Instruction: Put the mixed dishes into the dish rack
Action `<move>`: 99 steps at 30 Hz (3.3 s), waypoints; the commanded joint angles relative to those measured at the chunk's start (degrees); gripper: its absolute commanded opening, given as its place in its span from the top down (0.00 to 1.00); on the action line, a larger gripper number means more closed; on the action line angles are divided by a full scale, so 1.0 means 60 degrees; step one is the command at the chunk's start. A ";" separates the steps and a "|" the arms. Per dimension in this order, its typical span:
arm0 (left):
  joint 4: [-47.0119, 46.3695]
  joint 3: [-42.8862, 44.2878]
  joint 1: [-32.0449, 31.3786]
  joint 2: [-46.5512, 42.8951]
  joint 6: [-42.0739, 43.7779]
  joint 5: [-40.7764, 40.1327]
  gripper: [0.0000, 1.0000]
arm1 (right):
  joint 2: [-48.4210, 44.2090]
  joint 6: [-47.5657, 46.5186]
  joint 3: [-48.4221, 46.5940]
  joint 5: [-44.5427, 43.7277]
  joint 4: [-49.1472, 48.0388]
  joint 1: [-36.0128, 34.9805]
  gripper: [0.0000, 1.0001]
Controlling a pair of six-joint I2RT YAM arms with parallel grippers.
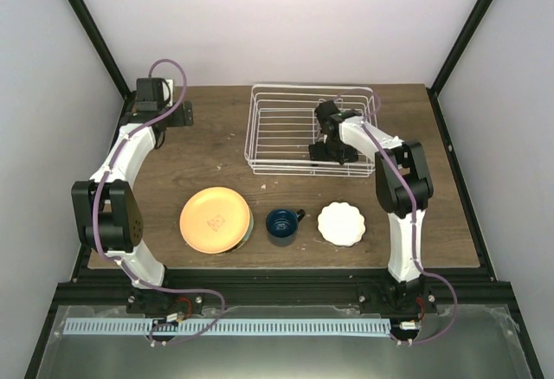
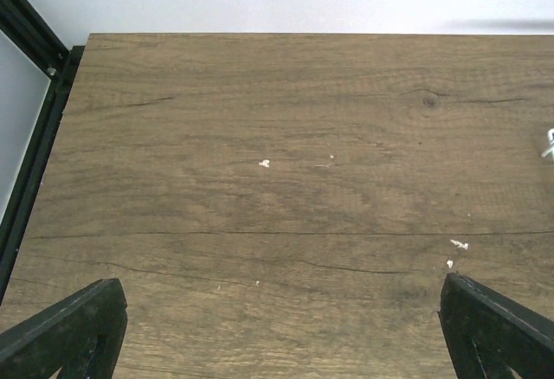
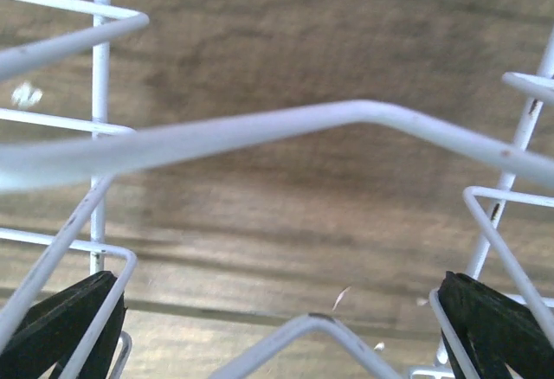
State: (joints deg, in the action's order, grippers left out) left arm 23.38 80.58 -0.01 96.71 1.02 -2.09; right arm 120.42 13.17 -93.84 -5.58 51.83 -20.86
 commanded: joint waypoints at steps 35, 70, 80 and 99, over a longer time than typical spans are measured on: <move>0.0108 -0.0426 -0.0291 -0.0385 -0.0213 0.0195 0.00 | -0.1383 0.0994 0.1884 0.1469 0.0625 -0.2134 0.00; 0.0187 -0.0508 -0.0291 -0.0606 -0.0249 -0.0598 0.00 | -0.2206 0.1841 -0.0776 -0.1606 0.2496 -0.2219 0.00; 0.2176 -0.0649 -0.0291 -0.1103 -0.0574 -0.0958 0.00 | -0.1851 0.0709 -0.3972 -0.2537 0.2516 -0.1811 0.00; 0.4768 -0.1407 -0.0698 -0.2435 -0.1417 0.0537 0.00 | -0.0270 -0.0043 -0.5524 0.0267 0.0867 0.0915 0.00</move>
State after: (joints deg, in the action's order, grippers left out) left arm 48.73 72.73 -1.74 85.30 -7.75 -3.60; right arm 121.73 14.96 -129.86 -3.88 59.75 -14.79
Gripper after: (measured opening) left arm 0.995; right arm 0.998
